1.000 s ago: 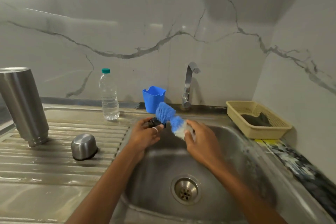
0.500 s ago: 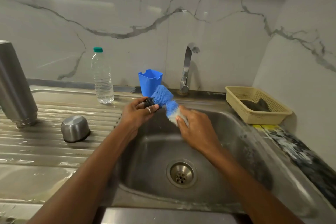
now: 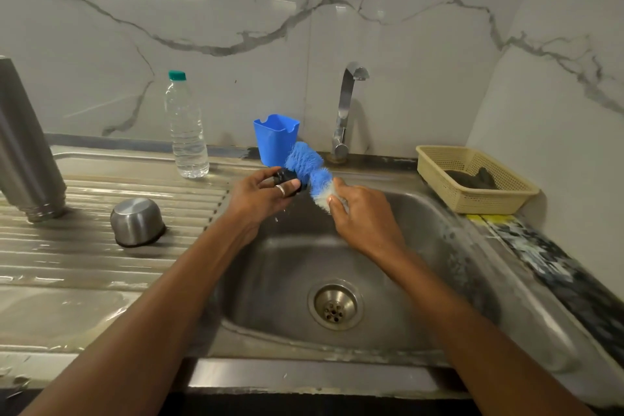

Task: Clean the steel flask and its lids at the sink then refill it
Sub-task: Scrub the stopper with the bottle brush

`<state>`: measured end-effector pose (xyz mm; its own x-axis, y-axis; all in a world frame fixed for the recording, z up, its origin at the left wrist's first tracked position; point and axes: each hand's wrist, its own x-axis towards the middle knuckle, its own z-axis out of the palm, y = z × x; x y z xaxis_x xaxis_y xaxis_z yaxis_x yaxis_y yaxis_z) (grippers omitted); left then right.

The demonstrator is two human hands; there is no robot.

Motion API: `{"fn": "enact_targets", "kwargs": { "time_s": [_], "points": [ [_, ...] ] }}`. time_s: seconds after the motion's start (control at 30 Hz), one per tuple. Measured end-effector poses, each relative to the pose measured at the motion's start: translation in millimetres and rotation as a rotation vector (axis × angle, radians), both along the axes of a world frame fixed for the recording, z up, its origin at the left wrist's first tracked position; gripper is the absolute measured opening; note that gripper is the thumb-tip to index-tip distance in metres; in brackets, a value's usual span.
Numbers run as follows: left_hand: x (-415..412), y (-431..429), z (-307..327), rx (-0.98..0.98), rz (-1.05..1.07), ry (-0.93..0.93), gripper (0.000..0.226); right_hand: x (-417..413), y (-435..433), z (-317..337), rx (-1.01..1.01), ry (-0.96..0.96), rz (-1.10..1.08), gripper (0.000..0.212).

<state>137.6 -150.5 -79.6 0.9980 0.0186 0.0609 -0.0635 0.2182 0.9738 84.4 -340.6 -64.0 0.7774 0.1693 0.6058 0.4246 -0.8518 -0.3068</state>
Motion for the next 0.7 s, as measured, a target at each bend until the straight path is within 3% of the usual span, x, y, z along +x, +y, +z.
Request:
{"fn": "enact_targets", "kwargs": {
  "time_s": [0.17, 0.33, 0.47, 0.7],
  "points": [
    [8, 12, 4, -0.105, 0.050, 0.023, 0.048, -5, -2, -4, -0.016, -0.012, 0.040, 0.033],
    [1, -3, 3, -0.052, -0.033, 0.016, 0.031, 0, 1, 1, 0.012, -0.020, -0.006, 0.038],
    [9, 8, 4, -0.099, 0.052, 0.033, 0.040, -9, 2, -2, 0.002, -0.012, 0.044, 0.038],
    [5, -8, 4, -0.103, 0.062, 0.088, 0.031, -5, 9, 5, 0.006, -0.016, -0.008, 0.043]
  ]
}}
